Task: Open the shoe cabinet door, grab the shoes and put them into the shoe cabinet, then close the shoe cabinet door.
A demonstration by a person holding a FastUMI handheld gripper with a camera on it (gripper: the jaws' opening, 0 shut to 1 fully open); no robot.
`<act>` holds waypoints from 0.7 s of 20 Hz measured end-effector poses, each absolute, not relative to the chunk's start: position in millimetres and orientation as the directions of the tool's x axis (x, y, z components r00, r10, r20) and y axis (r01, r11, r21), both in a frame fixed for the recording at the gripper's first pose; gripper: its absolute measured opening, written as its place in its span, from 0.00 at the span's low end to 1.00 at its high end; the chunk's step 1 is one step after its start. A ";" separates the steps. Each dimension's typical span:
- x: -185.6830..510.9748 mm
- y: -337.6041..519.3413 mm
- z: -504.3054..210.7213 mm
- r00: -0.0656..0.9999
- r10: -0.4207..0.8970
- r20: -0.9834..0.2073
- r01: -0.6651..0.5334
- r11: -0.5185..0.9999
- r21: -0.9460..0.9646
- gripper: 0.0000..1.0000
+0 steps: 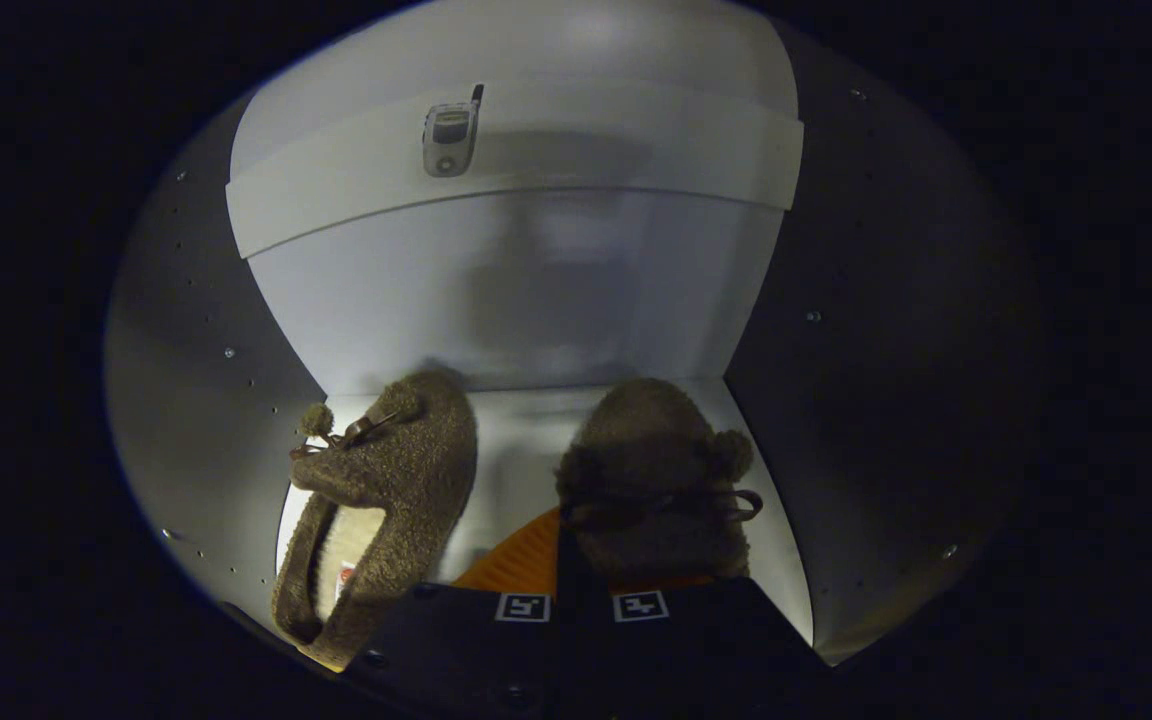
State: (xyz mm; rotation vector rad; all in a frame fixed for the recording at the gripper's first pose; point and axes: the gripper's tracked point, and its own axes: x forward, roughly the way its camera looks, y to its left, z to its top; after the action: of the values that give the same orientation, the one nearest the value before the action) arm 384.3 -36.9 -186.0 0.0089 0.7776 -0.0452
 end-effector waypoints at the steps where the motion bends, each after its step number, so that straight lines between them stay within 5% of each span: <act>1: 384.9 -37.2 -186.5 0.715 -0.041 -0.698 0.038 0.999 -0.019 0.11; 4: 375.1 -34.2 -181.0 0.712 -0.026 -0.702 0.022 1.000 -0.014 0.22; 13: 334.4 -33.1 -134.1 0.799 0.004 -0.601 0.005 1.000 0.013 1.00; 14: 330.1 -32.4 -124.4 0.823 -0.004 -0.569 0.010 1.000 0.007 0.99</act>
State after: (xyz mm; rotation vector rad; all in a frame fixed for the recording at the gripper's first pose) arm 330.1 -32.4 -124.4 0.0101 0.6047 -0.0072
